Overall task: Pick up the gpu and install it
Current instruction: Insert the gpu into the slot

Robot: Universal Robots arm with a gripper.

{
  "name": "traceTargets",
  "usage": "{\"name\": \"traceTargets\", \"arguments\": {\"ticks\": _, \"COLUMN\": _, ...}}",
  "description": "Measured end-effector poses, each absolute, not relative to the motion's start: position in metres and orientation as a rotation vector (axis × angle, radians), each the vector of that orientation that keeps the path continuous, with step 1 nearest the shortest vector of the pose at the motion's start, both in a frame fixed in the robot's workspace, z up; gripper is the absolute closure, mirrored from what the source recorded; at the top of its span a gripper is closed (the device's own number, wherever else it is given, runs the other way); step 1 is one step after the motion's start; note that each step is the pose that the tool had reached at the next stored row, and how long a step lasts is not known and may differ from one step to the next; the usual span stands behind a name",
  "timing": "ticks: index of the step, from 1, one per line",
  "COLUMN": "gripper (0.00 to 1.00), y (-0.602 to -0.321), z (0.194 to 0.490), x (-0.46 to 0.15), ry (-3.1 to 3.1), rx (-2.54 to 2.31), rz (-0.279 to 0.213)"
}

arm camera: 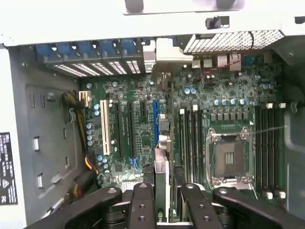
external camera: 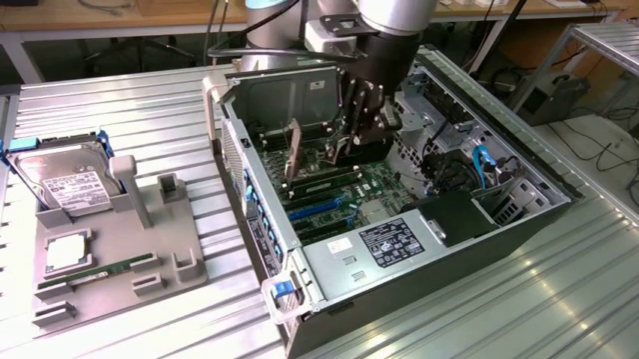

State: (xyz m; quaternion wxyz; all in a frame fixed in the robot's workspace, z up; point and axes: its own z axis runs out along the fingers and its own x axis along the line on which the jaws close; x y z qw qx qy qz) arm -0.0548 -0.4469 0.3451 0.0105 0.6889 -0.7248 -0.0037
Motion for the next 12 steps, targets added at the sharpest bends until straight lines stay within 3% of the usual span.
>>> {"name": "traceTargets", "arguments": {"ticks": 6, "gripper": 0.74, "y": -0.45, "z": 0.313, "x": -0.071, "ry": -2.183, "rx": 2.232, "rz": -0.007}}
{"name": "traceTargets", "arguments": {"ticks": 12, "gripper": 0.74, "y": -0.451, "z": 0.303, "x": -0.073, "ry": -2.186, "rx": 2.231, "rz": -0.004}}
